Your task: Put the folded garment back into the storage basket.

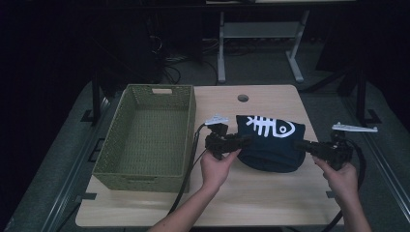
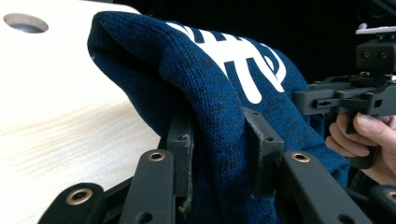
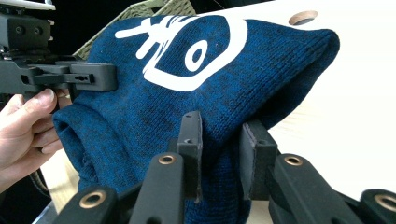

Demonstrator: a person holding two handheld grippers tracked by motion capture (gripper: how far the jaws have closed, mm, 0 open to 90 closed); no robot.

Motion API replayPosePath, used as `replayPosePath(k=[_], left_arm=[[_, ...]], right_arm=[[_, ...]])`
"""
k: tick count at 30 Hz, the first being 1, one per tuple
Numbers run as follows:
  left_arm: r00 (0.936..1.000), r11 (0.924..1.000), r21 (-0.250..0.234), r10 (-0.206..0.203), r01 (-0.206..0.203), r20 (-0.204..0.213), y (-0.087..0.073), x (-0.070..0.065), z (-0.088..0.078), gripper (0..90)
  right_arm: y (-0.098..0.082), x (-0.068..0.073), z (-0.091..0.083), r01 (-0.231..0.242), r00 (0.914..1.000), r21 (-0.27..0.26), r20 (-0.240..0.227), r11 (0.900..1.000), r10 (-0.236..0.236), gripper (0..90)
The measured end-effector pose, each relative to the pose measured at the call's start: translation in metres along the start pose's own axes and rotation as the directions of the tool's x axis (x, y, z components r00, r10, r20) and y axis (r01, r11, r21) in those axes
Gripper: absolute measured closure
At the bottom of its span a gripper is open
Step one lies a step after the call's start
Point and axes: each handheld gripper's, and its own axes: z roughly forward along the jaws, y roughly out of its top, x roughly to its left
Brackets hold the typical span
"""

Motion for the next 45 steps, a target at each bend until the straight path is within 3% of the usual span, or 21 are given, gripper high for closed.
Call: replayPosePath(k=[12, 32, 35, 37, 45], left_arm=[[1.0, 0.9998, -0.019, 0.007, -0.007, 0.006, 0.017, 0.003, -0.015, 66.8], [1.0, 0.9996, -0.029, 0.005, -0.005, 0.003, 0.031, 0.012, -0.044, 66.7], [0.9998, 0.9991, -0.042, 0.0, 0.001, 0.021, 0.034, 0.015, -0.052, 66.5], [0.9998, 0.9989, -0.046, 0.014, -0.013, 0.013, 0.035, 0.016, -0.055, 66.5], [1.0, 0.9986, -0.052, -0.006, 0.006, -0.003, 0.039, 0.022, -0.068, 66.6]], right_arm=[[0.018, 0.012, 0.001, 0.006, 0.9994, -0.021, -0.033, 1.0, -0.007, 72.4], [0.037, 0.03, 0.016, 0.022, 0.9955, -0.014, -0.092, 1.0, -0.023, 72.4], [0.041, 0.035, 0.019, 0.028, 0.9947, -0.013, -0.098, 1.0, -0.029, 72.4], [0.044, 0.038, 0.021, 0.026, 0.9937, -0.014, -0.109, 1.0, -0.028, 72.4], [0.054, 0.048, 0.033, 0.046, 0.9917, -0.004, -0.12, 0.999, -0.046, 72.4]])
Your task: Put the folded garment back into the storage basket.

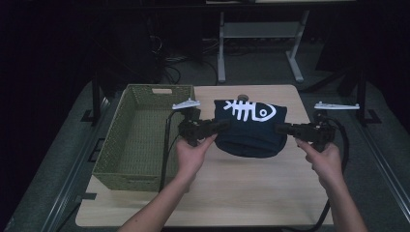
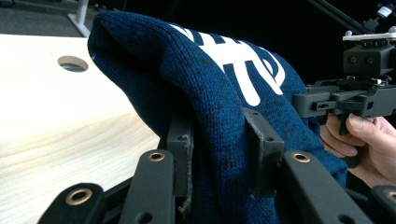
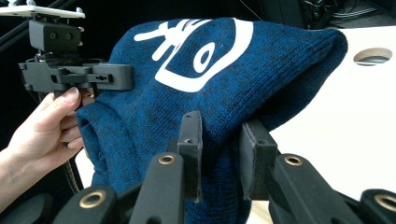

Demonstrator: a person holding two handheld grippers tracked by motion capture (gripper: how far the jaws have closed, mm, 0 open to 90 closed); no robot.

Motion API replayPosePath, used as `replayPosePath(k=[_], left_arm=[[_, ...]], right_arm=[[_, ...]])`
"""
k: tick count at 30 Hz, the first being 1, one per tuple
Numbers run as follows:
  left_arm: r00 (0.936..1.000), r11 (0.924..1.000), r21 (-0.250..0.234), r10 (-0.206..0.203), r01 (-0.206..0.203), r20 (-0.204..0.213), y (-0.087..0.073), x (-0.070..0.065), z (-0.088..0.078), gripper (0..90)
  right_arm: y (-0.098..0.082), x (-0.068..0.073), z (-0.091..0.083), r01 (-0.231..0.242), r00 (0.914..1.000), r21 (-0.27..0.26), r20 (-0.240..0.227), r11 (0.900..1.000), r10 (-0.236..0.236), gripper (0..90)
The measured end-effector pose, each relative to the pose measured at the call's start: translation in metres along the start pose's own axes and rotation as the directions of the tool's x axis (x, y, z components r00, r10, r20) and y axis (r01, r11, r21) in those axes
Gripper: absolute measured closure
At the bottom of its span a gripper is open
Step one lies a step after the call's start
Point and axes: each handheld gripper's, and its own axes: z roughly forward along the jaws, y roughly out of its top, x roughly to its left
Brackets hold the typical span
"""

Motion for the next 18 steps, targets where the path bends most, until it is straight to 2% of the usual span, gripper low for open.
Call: replayPosePath(k=[10, 18], left_arm=[[0.9999, 1.0, -0.005, 0.008, -0.008, -0.014, 0.009, 0.007, -0.021, 66.6], [0.9998, 0.9999, -0.012, -0.001, 0.001, -0.019, 0.012, 0.012, -0.031, 66.5]], right_arm=[[0.01, 0.01, 0.017, -0.006, 0.9995, 0.004, -0.031, 1.0, 0.006, 72.4], [0.015, 0.015, 0.026, -0.012, 0.9986, 0.01, -0.051, 1.0, 0.012, 72.4]])
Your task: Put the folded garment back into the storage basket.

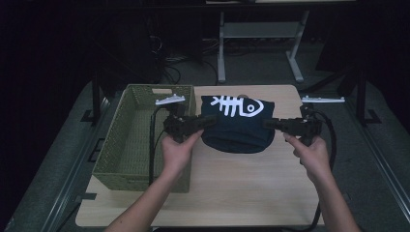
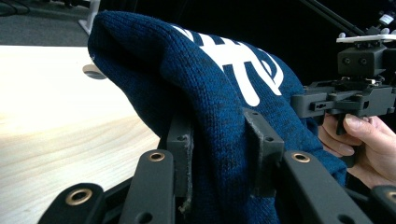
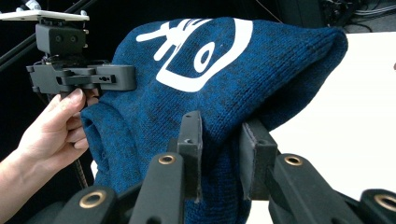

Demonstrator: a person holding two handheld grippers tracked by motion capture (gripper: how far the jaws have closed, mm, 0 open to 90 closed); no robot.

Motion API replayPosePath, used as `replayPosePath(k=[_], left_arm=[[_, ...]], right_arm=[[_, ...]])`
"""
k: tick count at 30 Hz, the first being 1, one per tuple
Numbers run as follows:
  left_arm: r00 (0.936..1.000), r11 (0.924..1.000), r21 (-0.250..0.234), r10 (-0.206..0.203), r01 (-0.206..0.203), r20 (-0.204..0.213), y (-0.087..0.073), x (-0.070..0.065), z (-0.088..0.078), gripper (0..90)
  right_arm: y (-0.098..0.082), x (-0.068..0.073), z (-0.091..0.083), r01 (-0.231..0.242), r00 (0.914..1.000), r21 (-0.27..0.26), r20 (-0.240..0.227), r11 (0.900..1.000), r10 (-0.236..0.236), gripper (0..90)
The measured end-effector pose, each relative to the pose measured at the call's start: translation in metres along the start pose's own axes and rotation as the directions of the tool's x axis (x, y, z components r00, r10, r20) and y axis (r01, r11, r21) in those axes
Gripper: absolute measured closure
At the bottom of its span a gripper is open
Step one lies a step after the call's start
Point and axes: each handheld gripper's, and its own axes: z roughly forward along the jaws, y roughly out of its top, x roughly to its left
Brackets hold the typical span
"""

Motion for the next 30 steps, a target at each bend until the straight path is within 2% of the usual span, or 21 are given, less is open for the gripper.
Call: replayPosePath(k=[22, 30], left_arm=[[0.9981, 0.9994, -0.027, -0.023, 0.022, -0.057, 0.003, 0.026, -0.045, 66.6], [0.9963, 0.9981, -0.043, -0.046, 0.043, -0.072, 0.003, 0.037, -0.06, 66.7]], right_arm=[[0.016, 0.021, 0.049, 0.016, 0.9989, 0.037, -0.044, 0.999, -0.014, 72.4], [0.02, 0.031, 0.065, 0.016, 0.998, 0.042, -0.062, 0.999, -0.014, 72.3]])
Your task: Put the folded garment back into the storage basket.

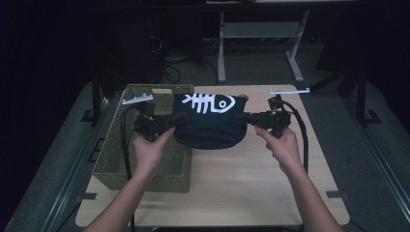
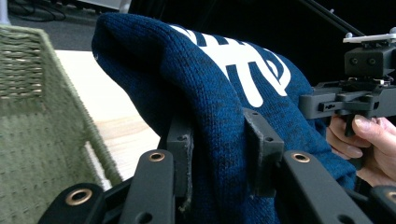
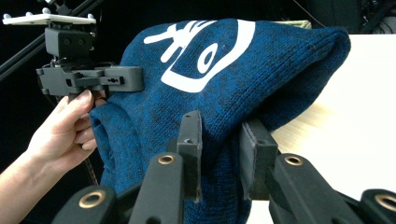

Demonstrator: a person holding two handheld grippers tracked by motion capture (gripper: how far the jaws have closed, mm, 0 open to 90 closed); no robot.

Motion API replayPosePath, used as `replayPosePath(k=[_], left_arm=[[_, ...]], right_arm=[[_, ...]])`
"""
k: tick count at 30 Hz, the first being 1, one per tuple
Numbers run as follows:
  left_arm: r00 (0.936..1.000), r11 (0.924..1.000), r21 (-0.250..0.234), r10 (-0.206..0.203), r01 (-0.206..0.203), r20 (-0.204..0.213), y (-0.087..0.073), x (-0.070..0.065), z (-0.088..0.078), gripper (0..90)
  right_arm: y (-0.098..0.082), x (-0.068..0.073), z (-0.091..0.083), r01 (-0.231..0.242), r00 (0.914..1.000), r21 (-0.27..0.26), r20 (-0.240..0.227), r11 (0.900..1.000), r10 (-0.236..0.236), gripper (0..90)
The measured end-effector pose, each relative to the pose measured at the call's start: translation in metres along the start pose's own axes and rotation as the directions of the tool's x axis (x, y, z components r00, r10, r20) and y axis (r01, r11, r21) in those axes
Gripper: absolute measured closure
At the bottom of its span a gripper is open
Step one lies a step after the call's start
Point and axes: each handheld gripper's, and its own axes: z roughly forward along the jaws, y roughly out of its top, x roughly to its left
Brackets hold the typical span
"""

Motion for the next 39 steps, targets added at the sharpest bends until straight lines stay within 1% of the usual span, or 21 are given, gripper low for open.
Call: replayPosePath(k=[3, 4, 9, 11, 16, 18, 20, 21, 26, 27, 29, 30, 31, 32, 33, 37, 38, 39], left_arm=[[1.0, 1.0, 0.004, -0.001, 0.001, -0.008, 0.0, 0.004, -0.005, 66.6], [1.0, 1.0, 0.004, -0.001, 0.001, -0.008, 0.0, 0.004, -0.005, 66.6], [0.9997, 0.9998, -0.007, -0.021, 0.021, -0.015, -0.001, 0.011, -0.015, 66.6], [0.9996, 0.9998, -0.003, -0.017, 0.017, -0.021, 0.0, 0.012, -0.017, 66.6], [0.999, 0.9994, -0.021, -0.029, 0.029, -0.032, 0.001, 0.017, -0.027, 66.6], [0.9991, 0.9995, -0.019, -0.026, 0.026, -0.034, 0.002, 0.018, -0.029, 66.6], [0.9987, 0.999, -0.028, -0.037, 0.036, -0.035, 0.002, 0.02, -0.032, 66.5], [0.9984, 0.9986, -0.031, -0.045, 0.044, -0.036, 0.001, 0.023, -0.035, 66.4], [0.9977, 0.9981, -0.032, -0.054, 0.052, -0.041, 0.0, 0.029, -0.042, 66.4], [0.9973, 0.9981, -0.03, -0.056, 0.055, -0.047, 0.0, 0.032, -0.045, 66.4], [0.997, 0.9975, -0.032, -0.064, 0.063, -0.044, 0.0, 0.037, -0.048, 66.4], [0.997, 0.9975, -0.032, -0.064, 0.063, -0.044, 0.0, 0.037, -0.048, 66.4], [0.9957, 0.9959, -0.035, -0.085, 0.083, -0.038, -0.001, 0.042, -0.051, 66.4], [0.9957, 0.9959, -0.035, -0.085, 0.083, -0.038, -0.001, 0.042, -0.051, 66.4], [0.9947, 0.9952, -0.035, -0.093, 0.092, -0.043, -0.002, 0.046, -0.054, 66.4], [0.9923, 0.9926, -0.045, -0.115, 0.113, -0.046, -0.004, 0.053, -0.059, 66.4], [0.9923, 0.9926, -0.045, -0.115, 0.113, -0.046, -0.004, 0.053, -0.059, 66.4], [0.9912, 0.9913, -0.053, -0.123, 0.12, -0.05, -0.005, 0.056, -0.062, 66.4]], right_arm=[[0.002, 0.003, 0.008, 0.006, 1.0, 0.012, 0.001, 1.0, -0.006, 72.3], [0.002, 0.003, 0.008, 0.006, 1.0, 0.012, 0.001, 1.0, -0.006, 72.3], [0.005, 0.005, 0.019, 0.003, 0.9999, 0.022, -0.012, 1.0, -0.003, 72.2], [0.005, 0.006, 0.021, 0.004, 0.9999, 0.024, -0.012, 1.0, -0.004, 72.2], [0.009, 0.011, 0.033, 0.016, 0.9997, 0.029, -0.021, 0.999, -0.015, 72.2], [0.01, 0.012, 0.035, 0.013, 0.9997, 0.031, -0.023, 0.999, -0.012, 72.2], [0.011, 0.013, 0.038, 0.015, 0.9995, 0.03, -0.027, 0.999, -0.014, 72.2], [0.012, 0.015, 0.042, 0.018, 0.9993, 0.037, -0.032, 0.999, -0.017, 72.2], [0.015, 0.017, 0.05, 0.015, 0.999, 0.046, -0.042, 0.999, -0.013, 72.2], [0.015, 0.018, 0.055, 0.021, 0.9988, 0.047, -0.045, 0.999, -0.018, 72.2], [0.016, 0.019, 0.06, 0.024, 0.9986, 0.054, -0.049, 0.998, -0.021, 72.2], [0.016, 0.019, 0.06, 0.024, 0.9986, 0.054, -0.049, 0.998, -0.021, 72.2], [0.016, 0.019, 0.065, 0.027, 0.9983, 0.058, -0.053, 0.998, -0.024, 72.2], [0.016, 0.019, 0.065, 0.027, 0.9983, 0.058, -0.053, 0.998, -0.024, 72.2], [0.016, 0.02, 0.07, 0.019, 0.9984, 0.062, -0.054, 0.998, -0.015, 72.2], [0.017, 0.022, 0.08, 0.014, 0.9981, 0.072, -0.06, 0.997, -0.01, 72.2], [0.018, 0.022, 0.082, 0.019, 0.9979, 0.071, -0.064, 0.997, -0.015, 72.2], [0.018, 0.023, 0.084, 0.018, 0.998, 0.075, -0.062, 0.997, -0.013, 72.2]])
